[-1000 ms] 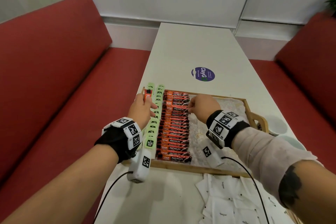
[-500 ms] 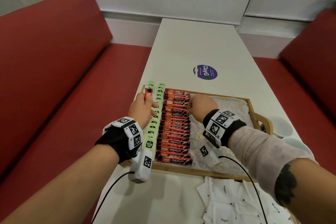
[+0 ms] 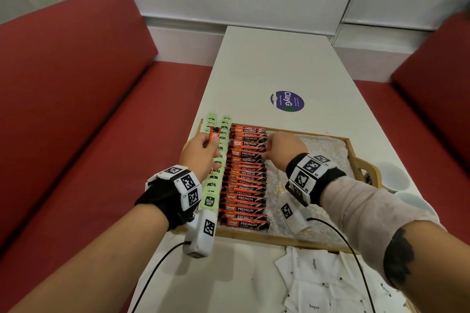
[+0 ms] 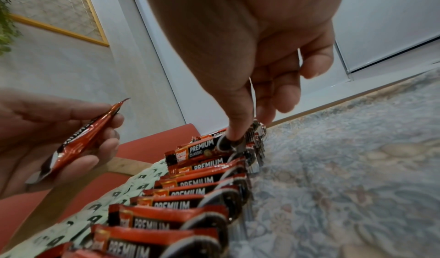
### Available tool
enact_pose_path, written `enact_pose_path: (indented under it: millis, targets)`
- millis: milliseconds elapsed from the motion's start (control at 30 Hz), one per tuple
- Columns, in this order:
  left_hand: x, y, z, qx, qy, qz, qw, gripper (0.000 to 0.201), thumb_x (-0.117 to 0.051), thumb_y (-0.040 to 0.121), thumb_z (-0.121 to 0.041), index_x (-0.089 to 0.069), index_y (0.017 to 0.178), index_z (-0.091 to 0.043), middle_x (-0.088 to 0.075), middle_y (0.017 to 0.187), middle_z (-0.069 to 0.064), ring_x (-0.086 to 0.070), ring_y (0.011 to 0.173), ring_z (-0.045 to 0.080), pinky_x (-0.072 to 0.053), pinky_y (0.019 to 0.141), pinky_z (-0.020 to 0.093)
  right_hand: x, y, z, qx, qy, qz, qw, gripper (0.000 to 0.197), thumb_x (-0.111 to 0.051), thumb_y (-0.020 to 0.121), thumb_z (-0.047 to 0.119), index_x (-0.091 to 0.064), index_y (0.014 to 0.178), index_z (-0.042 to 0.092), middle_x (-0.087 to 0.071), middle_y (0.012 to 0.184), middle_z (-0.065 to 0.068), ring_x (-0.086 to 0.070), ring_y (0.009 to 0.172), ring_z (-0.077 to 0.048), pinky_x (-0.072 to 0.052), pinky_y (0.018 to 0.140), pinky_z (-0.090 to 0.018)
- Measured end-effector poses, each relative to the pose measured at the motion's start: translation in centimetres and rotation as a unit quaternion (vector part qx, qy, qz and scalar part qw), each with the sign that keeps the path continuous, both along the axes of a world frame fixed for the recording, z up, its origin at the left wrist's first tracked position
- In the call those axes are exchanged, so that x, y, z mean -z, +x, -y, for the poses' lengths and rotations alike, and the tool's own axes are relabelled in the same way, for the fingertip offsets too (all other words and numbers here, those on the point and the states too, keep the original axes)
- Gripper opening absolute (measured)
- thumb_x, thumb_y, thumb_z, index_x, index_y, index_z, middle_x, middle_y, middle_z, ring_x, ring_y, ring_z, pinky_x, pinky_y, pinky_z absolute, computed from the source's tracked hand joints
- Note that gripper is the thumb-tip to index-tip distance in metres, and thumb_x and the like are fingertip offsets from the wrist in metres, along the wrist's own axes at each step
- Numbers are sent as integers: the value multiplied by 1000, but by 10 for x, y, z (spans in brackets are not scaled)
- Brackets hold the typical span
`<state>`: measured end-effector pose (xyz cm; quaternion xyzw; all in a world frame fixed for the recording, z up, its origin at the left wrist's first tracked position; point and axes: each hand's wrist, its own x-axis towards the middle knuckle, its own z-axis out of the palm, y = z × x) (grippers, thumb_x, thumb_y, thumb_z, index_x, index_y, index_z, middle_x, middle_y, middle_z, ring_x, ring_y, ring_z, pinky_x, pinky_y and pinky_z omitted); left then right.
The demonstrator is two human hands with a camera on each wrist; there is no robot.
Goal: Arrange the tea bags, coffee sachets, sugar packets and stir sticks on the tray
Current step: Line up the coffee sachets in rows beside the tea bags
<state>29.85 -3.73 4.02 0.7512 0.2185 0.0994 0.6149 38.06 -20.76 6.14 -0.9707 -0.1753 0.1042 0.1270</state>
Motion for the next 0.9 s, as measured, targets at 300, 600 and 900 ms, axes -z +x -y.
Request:
enact_pose_path:
  millis: [300, 600, 900]
  targets:
    - [8, 2, -5, 23, 98, 26, 995, 16, -55, 94, -29, -61, 102, -17, -48, 65, -9, -45, 55, 8, -39, 58, 25, -2, -2, 3, 13, 3, -7, 1000, 38, -64, 88, 22, -36, 63, 27, -42, 65, 10, -49, 75, -18, -36, 67, -29]
    - [10, 4, -6, 8, 65, 38, 997, 24, -64, 89, -25, -62, 106, -9, -53, 76, -8, -52, 73, 9, -40, 77, 25, -6, -6, 4, 3, 1, -15, 1000, 40, -69, 84, 24, -34, 64, 28, -45, 70, 8, -50, 78, -18, -39, 69, -30]
    - [9, 6, -6, 16, 35, 20, 999, 9, -62, 91, -21, -53, 89, -22, -64, 89, 1, -68, 83, 23, -55, 79, 42, -7, -8, -1, -23, 17, -23, 999, 31, -76, 76, 25, -45, 76, 21, -56, 81, 4, -54, 81, -19, -39, 68, -29]
